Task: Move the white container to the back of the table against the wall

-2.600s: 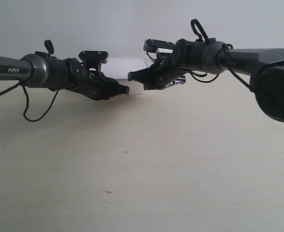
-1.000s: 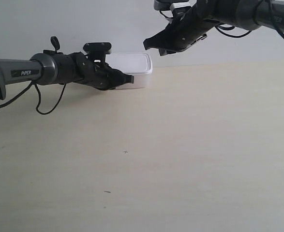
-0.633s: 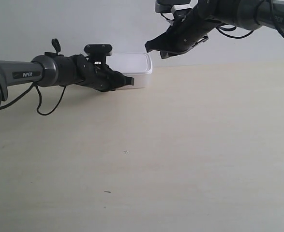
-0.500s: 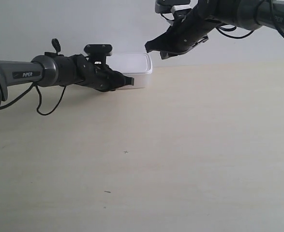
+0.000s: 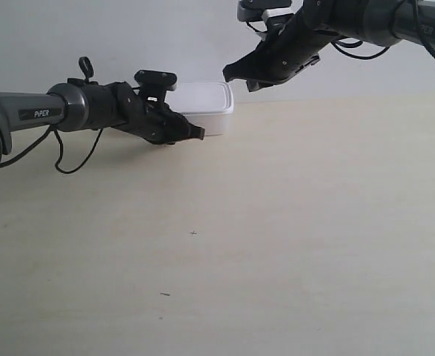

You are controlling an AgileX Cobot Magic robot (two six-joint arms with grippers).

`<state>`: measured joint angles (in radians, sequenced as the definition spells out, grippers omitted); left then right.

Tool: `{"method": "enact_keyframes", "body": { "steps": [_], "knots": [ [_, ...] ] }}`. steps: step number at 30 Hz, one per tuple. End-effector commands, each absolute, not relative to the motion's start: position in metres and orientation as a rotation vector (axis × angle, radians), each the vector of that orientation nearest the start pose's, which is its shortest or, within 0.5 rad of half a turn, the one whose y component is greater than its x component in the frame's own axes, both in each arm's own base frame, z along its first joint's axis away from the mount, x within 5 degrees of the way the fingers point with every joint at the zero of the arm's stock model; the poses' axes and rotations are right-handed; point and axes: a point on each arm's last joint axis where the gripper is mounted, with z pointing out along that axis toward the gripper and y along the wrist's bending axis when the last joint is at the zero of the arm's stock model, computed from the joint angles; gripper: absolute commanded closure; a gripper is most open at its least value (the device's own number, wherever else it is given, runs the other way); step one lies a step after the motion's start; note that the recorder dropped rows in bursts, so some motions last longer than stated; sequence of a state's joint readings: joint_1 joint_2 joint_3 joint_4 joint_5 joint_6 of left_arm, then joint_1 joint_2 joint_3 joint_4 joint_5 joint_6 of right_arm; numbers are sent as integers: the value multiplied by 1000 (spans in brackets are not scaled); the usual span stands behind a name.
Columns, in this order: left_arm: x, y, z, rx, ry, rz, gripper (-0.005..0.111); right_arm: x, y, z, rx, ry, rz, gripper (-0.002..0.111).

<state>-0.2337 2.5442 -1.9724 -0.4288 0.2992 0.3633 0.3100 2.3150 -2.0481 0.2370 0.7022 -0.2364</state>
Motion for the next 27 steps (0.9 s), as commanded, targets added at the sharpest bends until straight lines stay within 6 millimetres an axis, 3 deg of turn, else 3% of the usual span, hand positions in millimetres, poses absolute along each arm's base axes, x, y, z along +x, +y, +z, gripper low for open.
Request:
{"method": "enact_keyframes", "body": {
  "steps": [1,19,27],
  "knots": [
    [538,-138,107,276,2287,-284,107,499,172,220,-516,2377,288,108],
    [529,-136,122,309,2290,-276,107,498,172,219,-524,2394,287,108],
    [512,-127,132,357,2246,-194,107,497,171,219,-529,2401,285,108]
  ]
}}
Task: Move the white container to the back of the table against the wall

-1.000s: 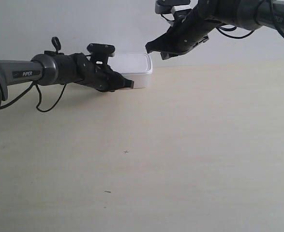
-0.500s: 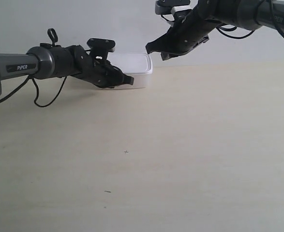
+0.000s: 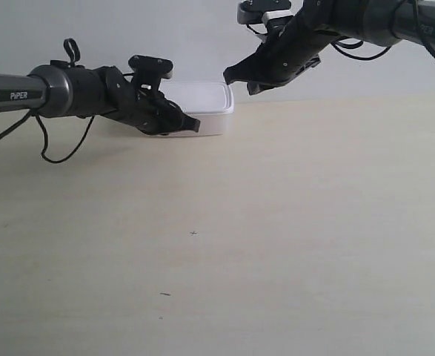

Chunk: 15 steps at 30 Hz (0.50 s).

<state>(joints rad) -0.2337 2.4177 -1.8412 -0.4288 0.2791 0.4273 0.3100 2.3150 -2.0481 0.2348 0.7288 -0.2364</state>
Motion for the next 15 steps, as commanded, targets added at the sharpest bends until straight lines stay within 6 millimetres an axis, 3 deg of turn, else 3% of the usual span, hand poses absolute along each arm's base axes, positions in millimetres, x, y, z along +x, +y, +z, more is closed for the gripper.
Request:
{"method": "enact_keyframes", "body": {
  "steps": [1,10,15],
  "knots": [
    [510,-125,134,351,2231,-179,107,497,171,219,-529,2401,285,108],
    [490,-89,129,259,2221,-87,107,497,170,218,-547,2403,256,108],
    [484,-83,119,236,2247,-78,107,497,170,218,-547,2403,256,108]
  ]
}}
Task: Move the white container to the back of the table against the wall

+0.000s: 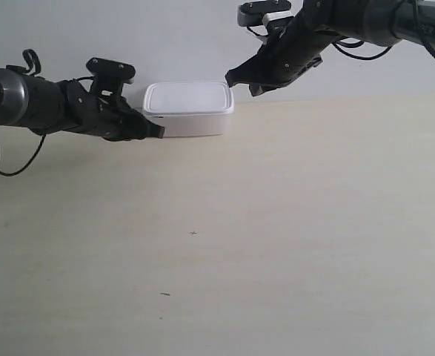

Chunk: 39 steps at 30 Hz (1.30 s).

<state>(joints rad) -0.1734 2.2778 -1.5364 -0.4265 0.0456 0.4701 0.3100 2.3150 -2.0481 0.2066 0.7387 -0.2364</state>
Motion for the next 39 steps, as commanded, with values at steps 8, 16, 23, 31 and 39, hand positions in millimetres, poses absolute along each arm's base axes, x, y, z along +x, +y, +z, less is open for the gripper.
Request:
{"method": "enact_keyframes", "body": {
  "steps": [8,16,23,31,39],
  "knots": [
    [482,-82,120,226,2238,-73,107,498,169,218,-558,2404,233,108],
    [470,-76,146,229,2170,-35,107,494,168,215,-575,2450,236,108],
    [442,-58,159,192,2116,29,107,487,166,226,-583,2479,243,108],
    [405,-48,185,98,2036,20,107,467,169,276,-574,2429,320,108],
    [359,-41,234,28,1881,-25,107,450,165,316,-574,2382,344,108]
  ]
}}
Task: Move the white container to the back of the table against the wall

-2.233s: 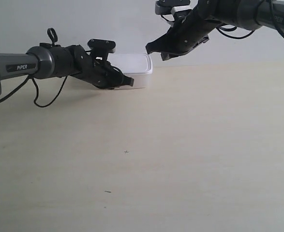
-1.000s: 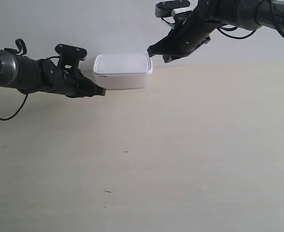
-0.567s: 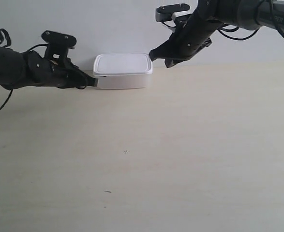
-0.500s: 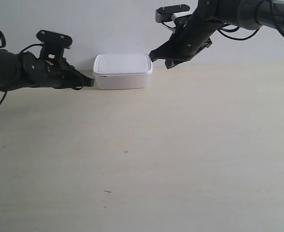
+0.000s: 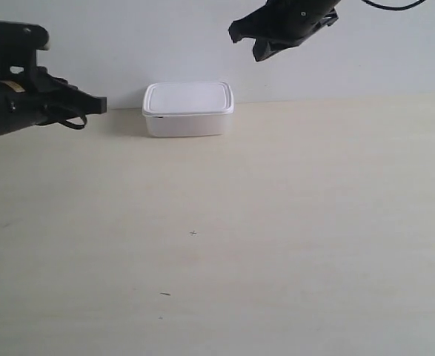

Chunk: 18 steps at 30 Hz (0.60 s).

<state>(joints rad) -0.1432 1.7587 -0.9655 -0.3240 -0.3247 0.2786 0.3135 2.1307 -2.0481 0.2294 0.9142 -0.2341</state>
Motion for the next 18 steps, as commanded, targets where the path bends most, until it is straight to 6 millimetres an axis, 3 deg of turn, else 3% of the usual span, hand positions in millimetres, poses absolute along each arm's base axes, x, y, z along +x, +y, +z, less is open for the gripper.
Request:
{"method": "enact_keyframes", "body": {
  "steps": [1,5,9,18],
  "knots": [
    [354,-40,240,26,1865,-26,107,447,165,320,-571,2381,359,108],
    [338,-38,258,16,1822,-37,107,430,165,330,-589,2380,358,108],
    [323,-36,268,15,1799,-41,107,408,157,323,-594,2393,339,108],
    [288,-32,300,-8,1720,-79,107,331,127,341,-511,2236,314,108]
  ]
}}
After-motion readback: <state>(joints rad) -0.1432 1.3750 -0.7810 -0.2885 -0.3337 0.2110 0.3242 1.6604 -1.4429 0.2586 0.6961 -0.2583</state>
